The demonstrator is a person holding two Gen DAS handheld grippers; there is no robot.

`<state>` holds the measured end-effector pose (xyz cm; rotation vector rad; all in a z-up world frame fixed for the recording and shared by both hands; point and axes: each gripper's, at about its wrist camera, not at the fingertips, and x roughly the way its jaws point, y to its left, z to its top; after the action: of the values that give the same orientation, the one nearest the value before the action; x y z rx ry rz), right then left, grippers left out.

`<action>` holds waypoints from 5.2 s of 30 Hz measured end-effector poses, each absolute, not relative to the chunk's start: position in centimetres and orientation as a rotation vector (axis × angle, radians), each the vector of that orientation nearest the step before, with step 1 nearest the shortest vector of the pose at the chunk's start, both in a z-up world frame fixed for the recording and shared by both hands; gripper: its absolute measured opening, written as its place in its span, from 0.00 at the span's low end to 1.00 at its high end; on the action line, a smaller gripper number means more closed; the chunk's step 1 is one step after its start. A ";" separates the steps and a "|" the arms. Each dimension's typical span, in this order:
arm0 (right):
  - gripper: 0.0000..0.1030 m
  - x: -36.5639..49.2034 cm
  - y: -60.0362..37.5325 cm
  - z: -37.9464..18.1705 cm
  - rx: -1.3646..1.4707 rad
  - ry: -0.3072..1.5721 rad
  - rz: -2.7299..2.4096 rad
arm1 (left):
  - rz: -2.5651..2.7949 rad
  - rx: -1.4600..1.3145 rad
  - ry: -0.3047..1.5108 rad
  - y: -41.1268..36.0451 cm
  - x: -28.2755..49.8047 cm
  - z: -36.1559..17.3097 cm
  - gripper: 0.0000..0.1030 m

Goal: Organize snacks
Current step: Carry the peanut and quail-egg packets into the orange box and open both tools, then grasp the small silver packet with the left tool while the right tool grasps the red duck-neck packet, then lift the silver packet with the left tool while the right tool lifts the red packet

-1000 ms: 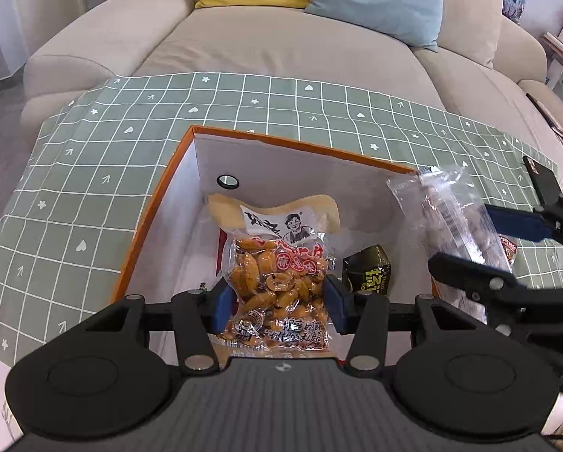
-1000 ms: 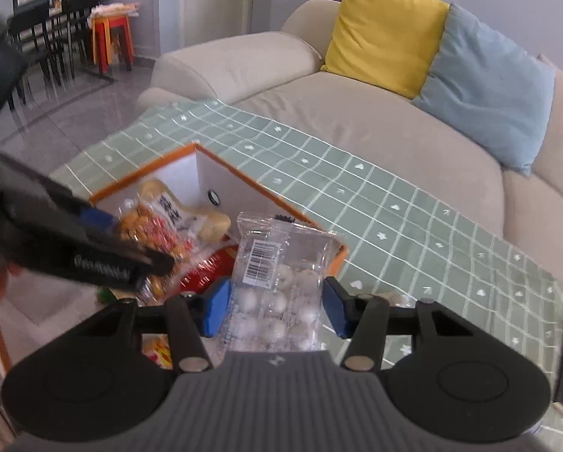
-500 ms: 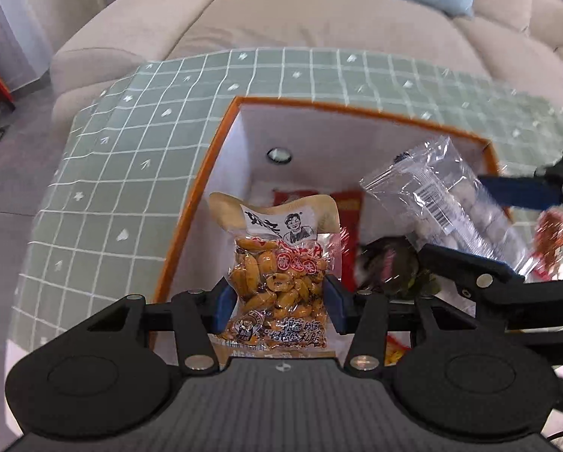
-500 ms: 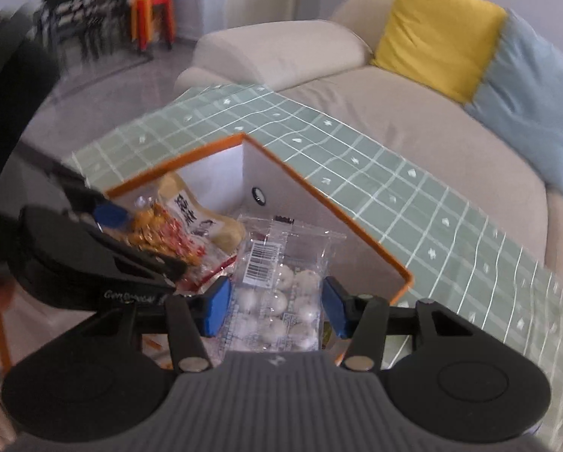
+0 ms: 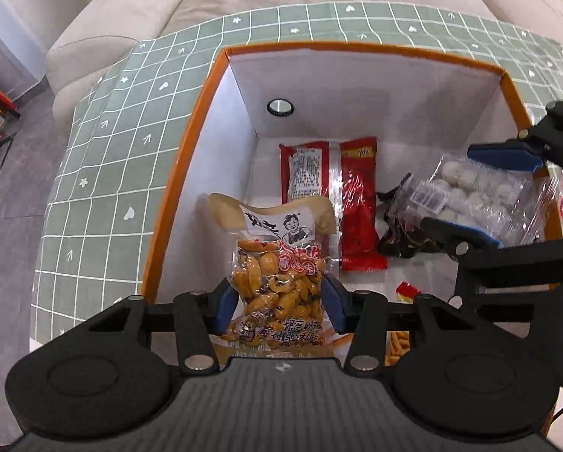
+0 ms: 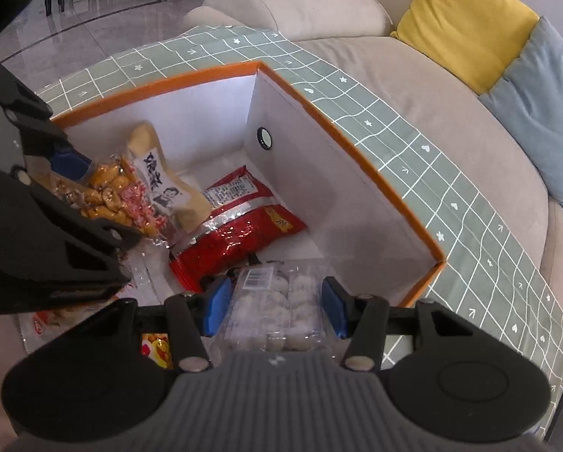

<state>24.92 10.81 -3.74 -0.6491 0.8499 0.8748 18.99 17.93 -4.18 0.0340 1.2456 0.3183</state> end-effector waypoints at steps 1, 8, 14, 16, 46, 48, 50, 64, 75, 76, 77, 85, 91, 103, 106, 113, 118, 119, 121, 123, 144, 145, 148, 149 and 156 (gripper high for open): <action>0.50 24.9 10.9 -3.8 -0.646 0.851 0.874 | 0.323 0.050 1.251 17.8 19.0 -4.3 0.48; 0.51 24.6 10.9 -3.7 -0.646 0.847 0.858 | 0.326 0.058 1.245 17.7 18.8 -4.1 0.48; 0.58 24.3 10.4 -3.1 -0.615 0.835 0.821 | 0.326 0.062 1.213 17.3 18.1 -3.0 0.50; 0.61 24.2 10.2 -2.8 -0.603 0.831 0.804 | 0.322 0.061 1.186 17.1 17.7 -2.3 0.53; 0.75 22.3 -9.2 1.7 -0.257 0.838 0.508 | -0.031 -0.048 0.786 7.6 15.8 2.8 0.60; 0.76 22.2 -10.6 1.1 -0.263 0.852 0.489 | -0.065 -0.032 0.791 6.1 16.0 2.3 0.60; 0.77 22.0 -12.0 0.1 -0.271 0.874 0.474 | -0.098 -0.021 0.812 4.6 16.5 1.9 0.60; 0.77 24.6 -17.9 -6.2 -0.119 0.986 0.368 | -0.104 0.026 0.899 0.7 19.2 -1.6 0.66; 0.77 29.0 -18.7 -8.4 0.116 1.062 0.312 | -0.112 0.131 0.920 0.2 22.8 -2.7 0.67; 0.77 29.4 -18.6 -8.4 0.120 1.068 0.306 | -0.112 0.147 0.919 0.0 23.3 -2.5 0.67; 0.77 29.8 -18.3 -8.5 0.122 1.072 0.300 | -0.115 0.161 0.920 -0.2 23.8 -2.5 0.68; 0.77 32.5 -16.1 -9.8 0.060 1.071 0.303 | -0.063 0.368 0.968 -2.5 29.4 -3.2 0.71; 0.78 34.1 -15.0 -11.5 -0.021 1.056 0.322 | -0.065 0.443 1.007 -2.8 32.0 -4.9 0.72; 0.50 34.6 -14.7 -12.1 -0.066 1.033 0.358 | -0.035 0.538 1.093 -4.3 35.8 -8.9 0.72; 0.40 34.5 -15.0 -12.0 -0.066 1.032 0.343 | -0.021 0.534 1.095 -4.1 36.3 -9.7 0.71; 0.39 34.4 -15.1 -12.0 -0.059 1.042 0.340 | -0.018 0.468 1.088 -3.8 36.2 -9.8 0.50; 0.39 34.5 -15.1 -11.9 -0.066 1.061 0.341 | -0.051 0.461 1.103 -4.3 34.8 -9.5 0.48; 0.39 34.5 -15.2 -11.9 -0.064 1.067 0.342 | -0.061 0.459 1.105 -4.5 34.4 -9.4 0.47; 0.39 34.4 -15.2 -11.9 -0.065 1.076 0.344 | -0.093 0.456 1.096 -4.9 33.2 -9.2 0.47; 0.39 34.0 -15.3 -11.8 -0.067 1.088 0.352 | -0.115 0.449 1.101 -5.1 32.0 -9.0 0.46; 0.30 23.5 -17.5 -10.8 -0.055 1.255 0.482 | -0.162 0.264 1.157 -4.3 16.1 -7.6 0.46; 0.30 23.0 -17.5 -10.7 -0.057 1.260 0.484 | -0.159 0.254 1.155 -4.2 15.6 -7.7 0.46; 0.31 21.2 -17.7 -10.6 -0.073 1.258 0.491 | -0.157 0.237 1.138 -4.0 14.2 -7.7 0.46; 0.31 20.8 -17.7 -10.6 -0.082 1.254 0.493 | -0.163 0.239 1.128 -4.0 13.8 -7.7 0.46; 0.49 19.3 -17.7 -9.7 -0.141 1.186 0.493 | -0.188 0.236 1.065 -3.4 12.5 -8.1 0.51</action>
<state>19.32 -17.66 -9.71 -0.1409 1.1858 0.4928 12.54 -3.40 -8.08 0.2363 1.0651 -0.1878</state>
